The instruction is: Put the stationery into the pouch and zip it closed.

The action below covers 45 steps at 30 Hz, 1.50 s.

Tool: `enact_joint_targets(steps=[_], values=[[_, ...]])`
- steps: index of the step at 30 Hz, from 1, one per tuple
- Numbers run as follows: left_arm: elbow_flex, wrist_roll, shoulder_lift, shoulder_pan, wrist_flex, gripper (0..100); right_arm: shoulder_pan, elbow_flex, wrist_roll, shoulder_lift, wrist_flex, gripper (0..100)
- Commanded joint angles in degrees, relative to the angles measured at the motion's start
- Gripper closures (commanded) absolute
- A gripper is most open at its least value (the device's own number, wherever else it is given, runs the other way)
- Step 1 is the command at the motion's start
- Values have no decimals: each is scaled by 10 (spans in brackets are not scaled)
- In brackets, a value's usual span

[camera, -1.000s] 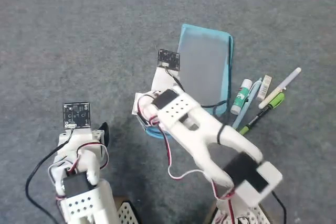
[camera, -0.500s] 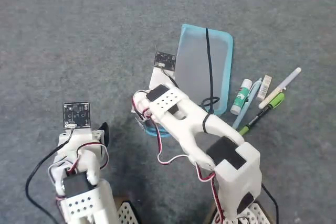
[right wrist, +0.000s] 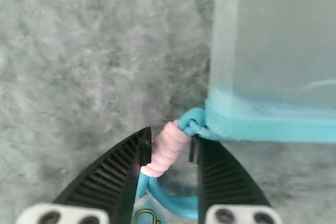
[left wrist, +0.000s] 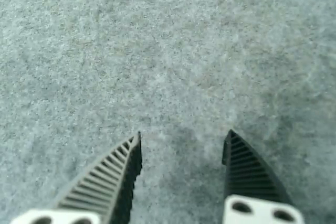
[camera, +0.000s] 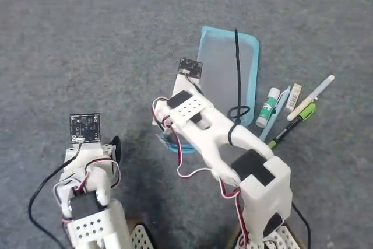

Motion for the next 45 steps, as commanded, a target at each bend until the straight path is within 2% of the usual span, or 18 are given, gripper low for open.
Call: enact_joint_targets(steps=[1,4,6,10,13,21,24,28,32,35,39,45], values=[[-2,-7,11,-4,-20,760,49,-27,49,-12,40,919],[-2,-7,11,-4,-20,760,84,-40,135,-14,90,919],[-2,-7,11,-4,-20,760,97,-62,250,-10,130,919],[-2,-7,11,-4,-20,760,113,-92,541,-13,231,919],[-2,-7,11,-4,-20,760,116,-93,630,-9,264,919],[-2,-7,11,-4,-20,760,110,-17,630,-2,171,916],[-2,-7,11,-4,-20,760,110,-5,595,-1,145,913],[-2,-7,11,-4,-20,760,95,-4,585,0,135,875],[-2,-7,11,-4,-20,760,85,-8,589,-5,138,998],[-2,-7,11,-4,-20,760,84,-17,598,-25,144,997],[-2,-7,11,-4,-20,760,78,-96,621,-78,209,993],[-2,-8,11,-4,-22,760,68,-353,622,-101,373,993]])
